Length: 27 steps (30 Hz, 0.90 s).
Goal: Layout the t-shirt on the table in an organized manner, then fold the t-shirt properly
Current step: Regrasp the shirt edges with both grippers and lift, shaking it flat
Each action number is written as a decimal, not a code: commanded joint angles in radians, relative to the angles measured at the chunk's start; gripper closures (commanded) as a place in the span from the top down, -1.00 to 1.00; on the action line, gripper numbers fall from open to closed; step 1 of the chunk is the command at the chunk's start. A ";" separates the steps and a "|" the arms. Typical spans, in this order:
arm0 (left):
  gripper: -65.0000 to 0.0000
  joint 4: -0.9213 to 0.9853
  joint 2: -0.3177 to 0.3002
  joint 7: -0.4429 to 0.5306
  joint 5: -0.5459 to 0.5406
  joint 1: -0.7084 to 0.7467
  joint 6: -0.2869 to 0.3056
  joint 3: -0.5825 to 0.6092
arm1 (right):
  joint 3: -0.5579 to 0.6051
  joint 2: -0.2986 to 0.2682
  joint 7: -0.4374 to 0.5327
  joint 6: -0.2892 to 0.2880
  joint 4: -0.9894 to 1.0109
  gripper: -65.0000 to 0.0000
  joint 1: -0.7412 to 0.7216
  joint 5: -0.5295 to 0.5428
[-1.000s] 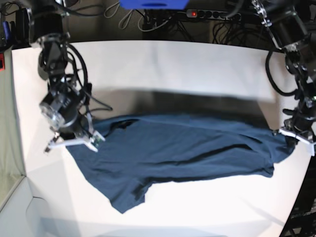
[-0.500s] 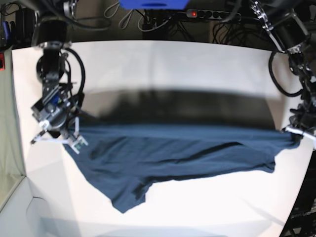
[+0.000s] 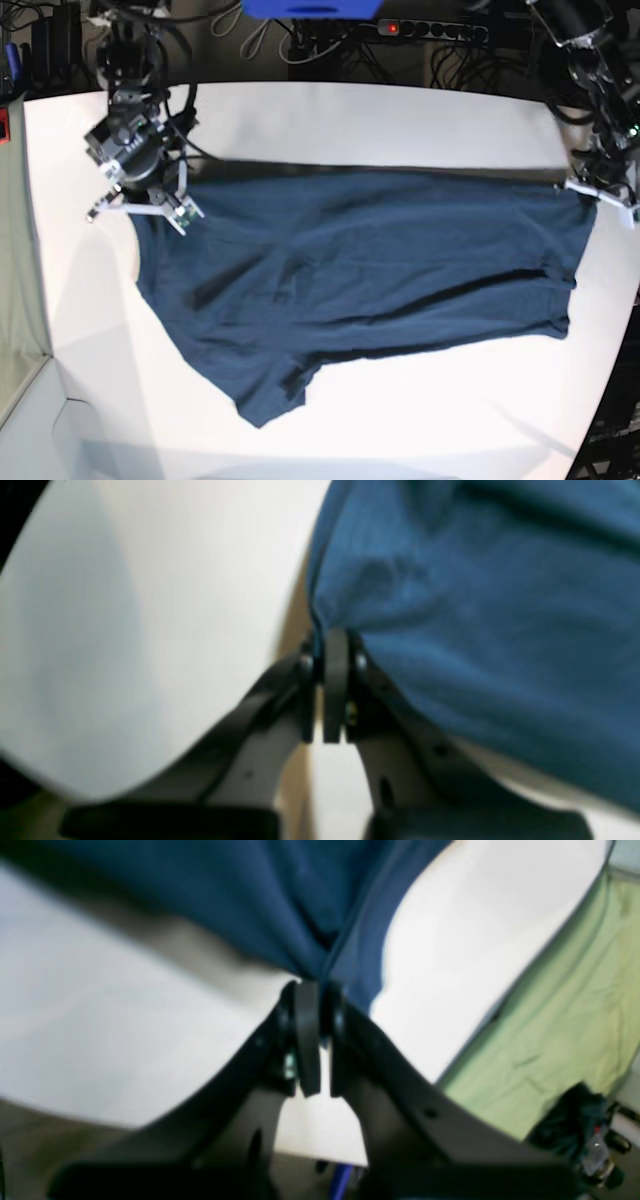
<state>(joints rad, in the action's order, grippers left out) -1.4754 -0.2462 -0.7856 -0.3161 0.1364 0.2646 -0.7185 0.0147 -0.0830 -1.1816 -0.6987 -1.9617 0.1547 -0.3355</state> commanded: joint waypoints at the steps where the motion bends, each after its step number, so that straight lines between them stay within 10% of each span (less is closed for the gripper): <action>1: -1.00 -0.020 -0.017 0.019 -0.004 0.002 -0.003 -0.006 | -0.003 -0.004 -0.001 0.001 -0.021 -1.00 0.012 -0.004; 27: -1.00 -0.009 -0.026 0.022 -0.001 0.081 -0.001 -0.063 | -0.175 0.015 0.147 0.001 -0.018 -1.00 0.162 -0.003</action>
<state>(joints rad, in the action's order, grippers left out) -1.4677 -0.2516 -0.7879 -0.3214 0.2146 0.2668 -0.7708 -0.1524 -0.0631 -1.0271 -0.6991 -1.9652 0.3218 -0.3138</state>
